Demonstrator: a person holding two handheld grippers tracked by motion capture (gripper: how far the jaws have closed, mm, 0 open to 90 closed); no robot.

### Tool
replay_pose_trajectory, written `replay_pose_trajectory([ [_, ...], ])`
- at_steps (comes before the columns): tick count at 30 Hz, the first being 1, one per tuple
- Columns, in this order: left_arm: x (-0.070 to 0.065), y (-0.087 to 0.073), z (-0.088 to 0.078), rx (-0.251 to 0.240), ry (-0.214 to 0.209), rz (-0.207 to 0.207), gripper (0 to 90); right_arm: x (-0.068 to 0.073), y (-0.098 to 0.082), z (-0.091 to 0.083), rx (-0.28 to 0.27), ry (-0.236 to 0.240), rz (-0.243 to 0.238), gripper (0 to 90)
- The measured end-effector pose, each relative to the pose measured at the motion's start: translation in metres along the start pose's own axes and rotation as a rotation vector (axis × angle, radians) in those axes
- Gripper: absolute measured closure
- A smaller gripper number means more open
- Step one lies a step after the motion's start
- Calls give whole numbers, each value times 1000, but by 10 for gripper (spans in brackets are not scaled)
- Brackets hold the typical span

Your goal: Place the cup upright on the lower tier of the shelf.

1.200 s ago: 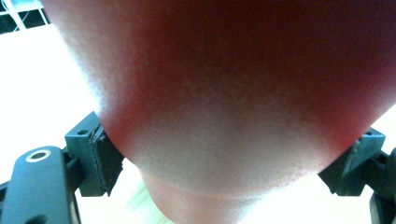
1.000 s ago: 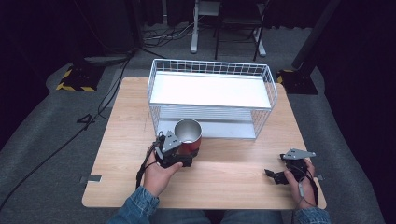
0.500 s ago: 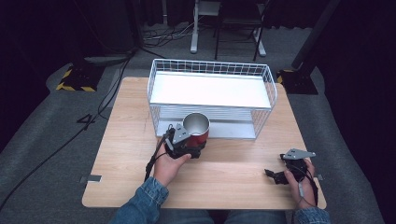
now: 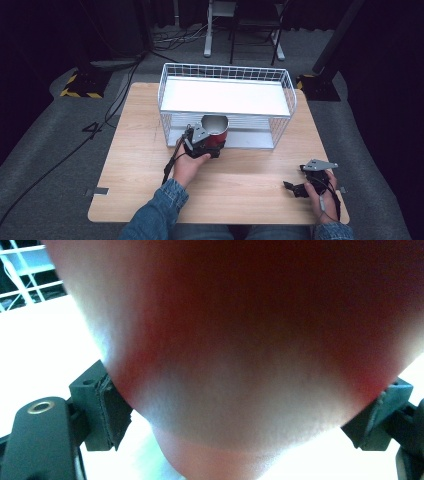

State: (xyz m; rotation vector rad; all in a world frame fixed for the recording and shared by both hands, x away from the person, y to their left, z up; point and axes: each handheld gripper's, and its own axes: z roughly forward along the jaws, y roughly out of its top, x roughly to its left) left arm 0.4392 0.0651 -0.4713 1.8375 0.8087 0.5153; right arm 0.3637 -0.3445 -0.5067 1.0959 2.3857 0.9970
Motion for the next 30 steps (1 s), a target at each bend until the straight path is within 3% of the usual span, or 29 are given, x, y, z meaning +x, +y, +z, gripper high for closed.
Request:
replay_pose_trajectory([
  [5,2,0,12,-27,-1,-34,159,0,0,0,1,0,1,5],
  [13,9,4,31,-36,15,-28,159,0,0,0,0,0,0,4],
  [20,13,5,46,-24,25,-47,159,0,0,0,0,0,0,4],
  [24,18,8,53,-38,8,-45,158,0,0,0,0,0,0,4],
  [25,19,9,54,-30,2,-44,159,0,0,0,0,0,1,4],
  [26,18,8,55,-4,10,-81,158,0,0,0,0,0,0,4],
  [30,21,8,61,19,32,-87,158,0,0,0,0,0,0,5],
])
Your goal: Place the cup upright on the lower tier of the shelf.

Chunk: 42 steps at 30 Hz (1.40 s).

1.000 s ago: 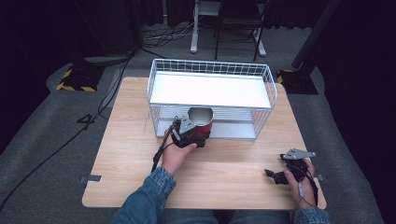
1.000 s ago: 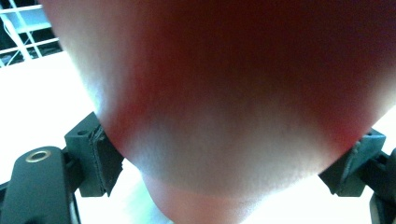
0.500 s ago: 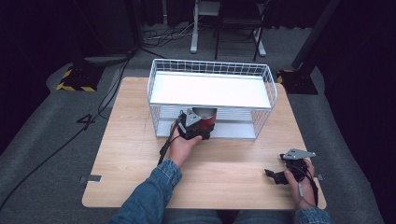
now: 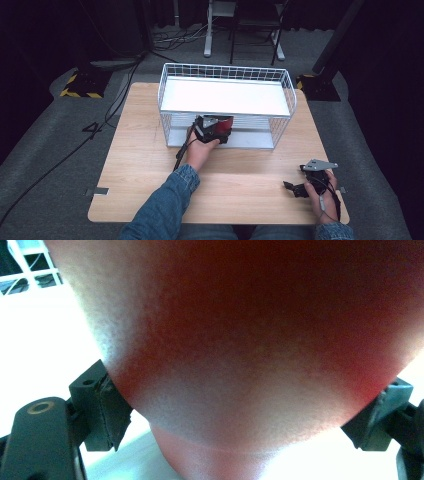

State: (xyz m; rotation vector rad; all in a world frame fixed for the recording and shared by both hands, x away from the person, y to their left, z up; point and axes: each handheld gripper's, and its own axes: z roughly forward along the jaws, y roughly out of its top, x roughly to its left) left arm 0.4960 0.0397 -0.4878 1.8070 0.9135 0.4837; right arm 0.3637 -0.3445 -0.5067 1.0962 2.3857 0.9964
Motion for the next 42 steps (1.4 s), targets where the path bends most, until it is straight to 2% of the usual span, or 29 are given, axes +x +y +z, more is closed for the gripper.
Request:
replay_pose_trajectory([
  [4,0,1,2,12,10,-3,158,0,0,0,0,0,0,4],
  [5,0,2,3,18,13,5,158,0,0,0,0,0,0,4],
  [6,-2,3,4,36,24,30,156,0,0,0,0,0,0,4],
  [10,-2,5,4,52,27,30,154,0,0,0,0,0,0,5],
  [11,4,8,4,56,26,108,154,0,0,0,0,0,0,5],
  [12,-2,6,5,52,26,29,153,0,0,0,0,0,0,4],
  [16,-2,5,5,49,25,37,151,0,0,0,0,0,0,4],
  [18,-2,4,4,43,28,20,148,0,0,0,0,0,0,4],
  [21,-2,3,4,47,29,18,147,0,0,0,0,0,0,4],
  [22,2,4,4,51,28,76,147,0,0,0,0,0,0,4],
  [23,-2,2,4,46,21,14,146,0,0,0,0,0,0,4],
  [25,-2,0,4,36,20,4,146,0,0,0,0,0,1,4],
  [30,-2,-3,-1,26,14,0,150,0,0,0,0,0,0,4],
  [35,-4,-6,-9,14,42,20,154,0,0,0,0,0,0,4],
  [37,-4,-6,-13,18,39,31,154,0,0,0,1,-1,0,5],
  [41,-5,-6,-23,4,58,26,153,0,0,0,0,0,-1,5],
  [42,-5,-5,-25,0,50,25,153,0,0,0,0,0,0,4],
])
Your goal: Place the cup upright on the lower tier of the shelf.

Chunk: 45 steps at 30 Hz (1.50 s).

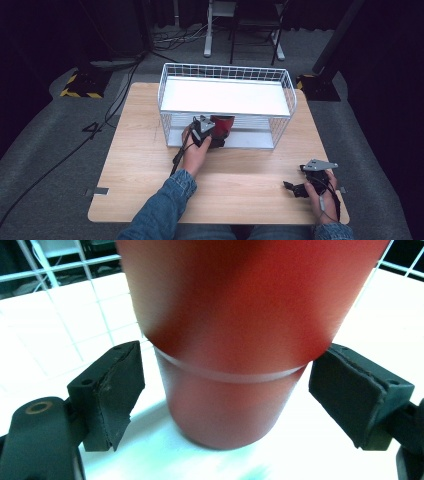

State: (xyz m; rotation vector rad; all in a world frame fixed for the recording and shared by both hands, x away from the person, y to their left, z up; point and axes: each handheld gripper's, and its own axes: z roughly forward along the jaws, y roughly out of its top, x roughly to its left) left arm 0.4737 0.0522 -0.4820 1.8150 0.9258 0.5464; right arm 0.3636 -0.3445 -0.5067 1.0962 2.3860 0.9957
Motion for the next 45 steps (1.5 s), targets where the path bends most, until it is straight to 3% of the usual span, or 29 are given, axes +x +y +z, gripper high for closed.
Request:
replay_pose_trajectory([
  [1,1,1,-2,-1,-16,15,153,0,0,0,0,0,0,4],
  [2,-2,0,-5,-9,30,-8,154,0,0,0,0,0,0,4],
  [3,-1,0,-7,-12,5,-8,155,0,0,0,0,1,1,4],
  [5,-1,0,-12,-17,-1,-8,155,0,0,0,0,0,0,4],
  [16,-3,3,-54,-38,10,-7,155,0,0,0,0,1,0,4],
  [34,5,-10,-133,23,11,37,157,0,0,0,0,1,1,4],
  [39,12,-14,-156,66,-27,44,159,0,0,0,0,0,0,4],
  [45,21,-23,-180,105,-44,41,159,0,0,0,1,0,1,4],
])
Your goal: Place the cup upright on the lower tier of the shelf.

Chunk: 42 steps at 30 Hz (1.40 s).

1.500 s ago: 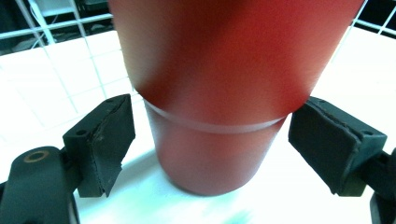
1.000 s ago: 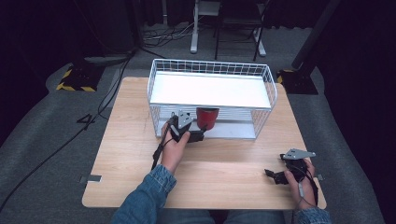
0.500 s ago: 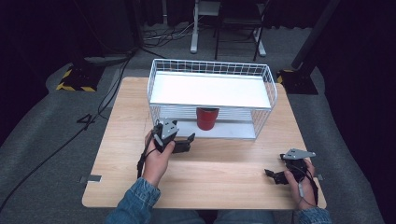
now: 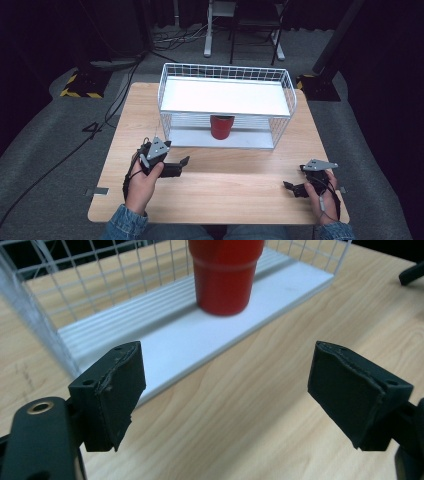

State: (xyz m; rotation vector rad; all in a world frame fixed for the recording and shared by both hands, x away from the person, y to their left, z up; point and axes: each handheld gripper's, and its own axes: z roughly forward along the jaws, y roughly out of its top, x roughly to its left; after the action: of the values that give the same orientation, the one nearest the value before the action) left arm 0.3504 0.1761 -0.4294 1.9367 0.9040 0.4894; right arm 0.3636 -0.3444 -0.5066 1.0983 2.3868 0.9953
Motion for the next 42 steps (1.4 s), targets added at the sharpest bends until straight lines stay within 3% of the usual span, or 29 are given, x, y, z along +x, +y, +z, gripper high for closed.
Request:
replay_pose_trajectory([
  [3,6,-6,-14,19,-4,13,161,0,0,0,-1,0,0,4],
  [12,12,-20,-28,49,-19,12,166,0,0,0,-1,1,-1,4],
  [15,13,-27,-34,78,-51,37,170,0,0,0,-1,1,0,4],
  [22,18,-38,-44,89,-88,48,171,0,0,0,0,0,0,4],
  [30,33,-55,-56,122,-20,39,174,0,0,0,-1,0,-1,4],
  [34,40,-67,-58,123,-18,18,177,0,0,0,-1,1,-1,4],
  [42,53,-87,-58,170,1,-13,180,0,0,0,-1,0,0,4],
])
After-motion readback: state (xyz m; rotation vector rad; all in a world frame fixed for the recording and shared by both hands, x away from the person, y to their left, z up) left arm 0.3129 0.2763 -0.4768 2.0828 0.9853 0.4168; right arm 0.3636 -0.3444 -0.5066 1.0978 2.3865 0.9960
